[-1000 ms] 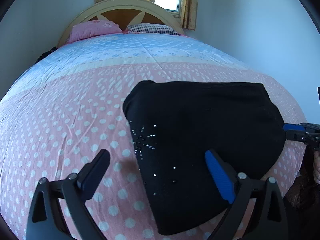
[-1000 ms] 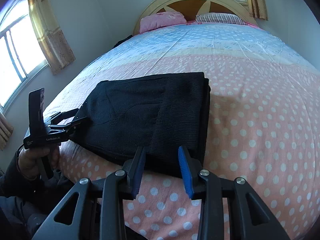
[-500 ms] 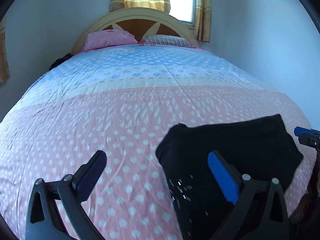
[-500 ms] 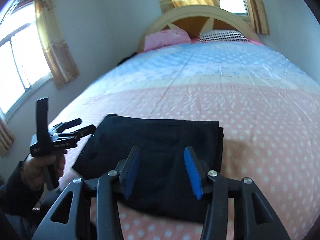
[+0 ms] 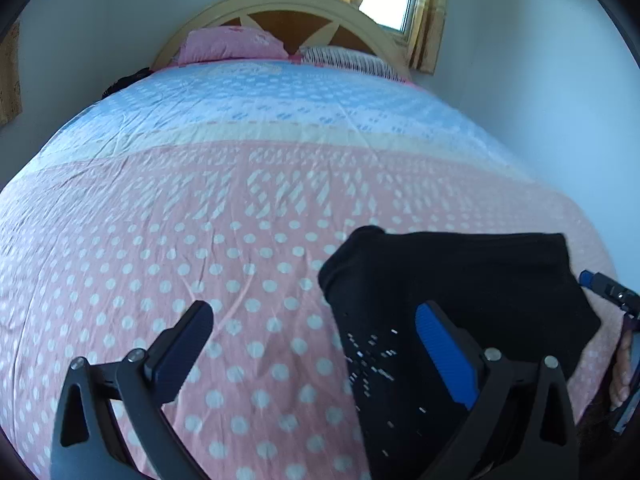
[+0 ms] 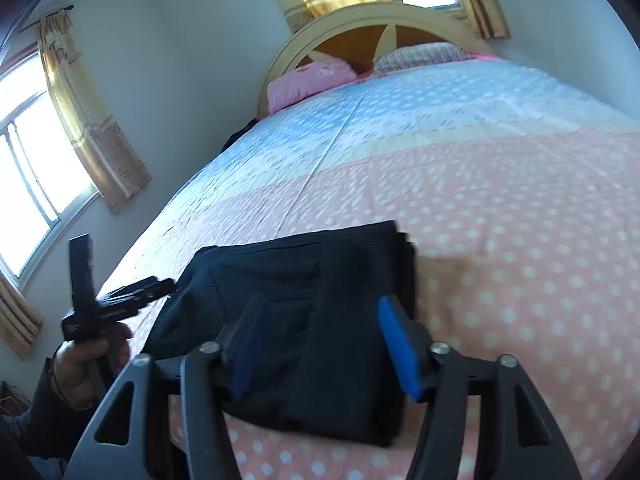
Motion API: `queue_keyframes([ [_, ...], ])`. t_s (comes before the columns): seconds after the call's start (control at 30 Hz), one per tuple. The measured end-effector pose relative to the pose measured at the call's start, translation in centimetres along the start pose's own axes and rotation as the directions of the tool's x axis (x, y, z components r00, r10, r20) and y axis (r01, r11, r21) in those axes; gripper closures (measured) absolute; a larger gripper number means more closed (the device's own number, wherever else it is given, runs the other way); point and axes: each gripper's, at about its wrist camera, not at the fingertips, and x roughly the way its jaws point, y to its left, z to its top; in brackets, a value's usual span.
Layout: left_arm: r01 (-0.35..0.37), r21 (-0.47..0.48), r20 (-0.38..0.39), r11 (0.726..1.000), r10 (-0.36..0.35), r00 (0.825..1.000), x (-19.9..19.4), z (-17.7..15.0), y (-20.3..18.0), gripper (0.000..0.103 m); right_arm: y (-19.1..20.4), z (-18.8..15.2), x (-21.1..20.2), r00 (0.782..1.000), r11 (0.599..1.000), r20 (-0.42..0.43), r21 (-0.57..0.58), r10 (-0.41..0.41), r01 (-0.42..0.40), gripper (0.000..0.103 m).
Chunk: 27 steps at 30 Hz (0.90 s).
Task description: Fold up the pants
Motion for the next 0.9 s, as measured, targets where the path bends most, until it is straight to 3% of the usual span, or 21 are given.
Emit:
queue_keyframes([
  [0.17,0.038,0.016,0.026,0.999,-0.039,0.999,-0.7,-0.3,-1.6,0.000,-2.0,-0.5,-0.3,0.998,0.996,-0.028,0.062,-0.063,0.065,0.035],
  [0.3,0.051,0.038,-0.005,0.998,-0.051,0.999,0.3,-0.8,-2.5,0.000,-3.3,-1.0,0.7,0.997,0.991,-0.061,0.123,-0.040,0.047,0.035],
  [0.4,0.060,0.050,-0.033,0.997,-0.059,0.998,1.5,-1.2,-3.1,0.000,-3.3,-1.4,1.9,0.996,0.992,-0.091,0.123,-0.019,0.031,0.035],
  [0.63,0.089,0.042,-0.064,0.995,-0.086,0.994,2.1,-1.6,-3.3,0.000,-3.1,-1.9,2.4,0.998,0.993,-0.070,0.117,-0.008,0.016,0.035],
  [0.9,0.143,0.053,-0.078,0.988,-0.138,0.987,2.5,-1.5,-3.7,0.011,-2.1,-2.3,3.0,0.997,0.997,-0.075,0.079,-0.017,0.023,0.037],
])
